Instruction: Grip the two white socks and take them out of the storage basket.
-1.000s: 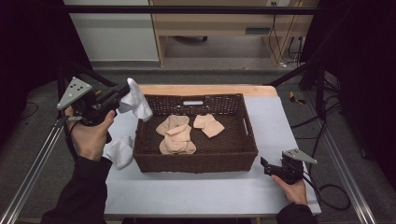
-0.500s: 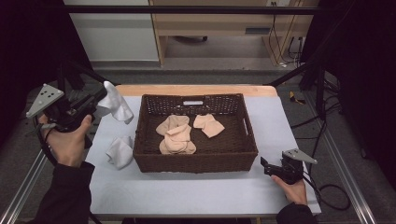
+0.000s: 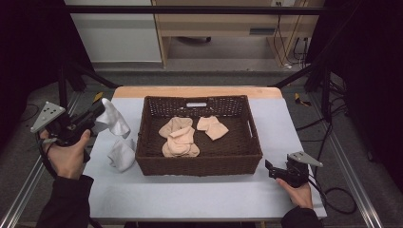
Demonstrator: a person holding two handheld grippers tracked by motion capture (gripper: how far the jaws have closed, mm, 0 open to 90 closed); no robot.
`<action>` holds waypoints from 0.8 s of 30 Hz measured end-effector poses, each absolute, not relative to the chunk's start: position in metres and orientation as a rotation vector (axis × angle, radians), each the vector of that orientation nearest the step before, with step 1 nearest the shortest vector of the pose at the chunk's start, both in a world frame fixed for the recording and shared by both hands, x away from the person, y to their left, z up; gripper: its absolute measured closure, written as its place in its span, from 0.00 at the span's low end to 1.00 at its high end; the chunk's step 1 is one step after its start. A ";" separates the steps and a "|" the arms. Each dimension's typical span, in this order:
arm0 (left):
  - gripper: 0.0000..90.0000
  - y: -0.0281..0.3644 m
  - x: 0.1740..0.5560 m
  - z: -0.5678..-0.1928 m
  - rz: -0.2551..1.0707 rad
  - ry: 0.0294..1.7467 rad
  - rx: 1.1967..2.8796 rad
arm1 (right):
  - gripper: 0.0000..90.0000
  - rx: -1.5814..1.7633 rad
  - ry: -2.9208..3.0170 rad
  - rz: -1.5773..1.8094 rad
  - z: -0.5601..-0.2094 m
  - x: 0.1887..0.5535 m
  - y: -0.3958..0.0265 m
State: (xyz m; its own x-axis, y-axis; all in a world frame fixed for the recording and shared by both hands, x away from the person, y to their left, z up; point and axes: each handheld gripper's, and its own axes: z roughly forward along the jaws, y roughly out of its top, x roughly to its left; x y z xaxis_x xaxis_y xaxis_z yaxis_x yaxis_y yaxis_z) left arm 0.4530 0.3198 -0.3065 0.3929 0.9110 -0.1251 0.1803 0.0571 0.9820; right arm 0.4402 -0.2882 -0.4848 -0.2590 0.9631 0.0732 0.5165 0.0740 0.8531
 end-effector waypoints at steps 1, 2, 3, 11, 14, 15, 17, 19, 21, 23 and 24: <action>0.96 0.321 0.454 -0.311 0.747 1.061 1.434 | 0.09 1.460 1.828 1.097 -0.485 0.440 -0.288; 0.96 0.321 0.455 -0.316 0.743 1.070 1.442 | 0.09 1.460 1.827 1.096 -0.485 0.440 -0.288; 0.96 0.322 0.456 -0.326 0.738 1.087 1.461 | 0.09 1.460 1.828 1.097 -0.485 0.440 -0.288; 0.96 0.323 0.463 -0.363 0.702 1.150 1.544 | 0.09 1.460 1.828 1.096 -0.485 0.440 -0.288; 0.96 0.324 0.470 -0.383 0.685 1.196 1.605 | 0.09 1.460 1.827 1.096 -0.485 0.440 -0.288; 0.96 0.325 0.471 -0.387 0.686 1.206 1.617 | 0.09 1.464 1.829 1.098 -0.485 0.440 -0.288; 0.96 0.325 0.472 -0.390 0.684 1.215 1.628 | 0.09 1.461 1.827 1.097 -0.485 0.440 -0.288; 0.96 0.325 0.474 -0.399 0.696 1.240 1.673 | 0.09 1.461 1.829 1.097 -0.485 0.440 -0.288; 0.96 0.325 0.475 -0.405 0.691 1.258 1.694 | 0.09 1.463 1.830 1.099 -0.485 0.440 -0.288; 0.96 0.325 0.477 -0.411 0.696 1.277 1.724 | 0.09 1.456 1.827 1.096 -0.485 0.440 -0.288; 0.95 0.325 0.477 -0.411 0.696 1.277 1.724 | 0.09 1.456 1.827 1.096 -0.485 0.440 -0.288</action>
State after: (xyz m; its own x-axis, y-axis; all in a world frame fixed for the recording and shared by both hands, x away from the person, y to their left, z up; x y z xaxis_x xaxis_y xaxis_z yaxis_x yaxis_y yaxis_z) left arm 0.4767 0.3250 -0.4111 0.3217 0.9453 -0.0540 0.4671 -0.1088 0.8775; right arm 0.4402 -0.2884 -0.4849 -0.2590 0.9637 0.0655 0.5116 0.0794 0.8556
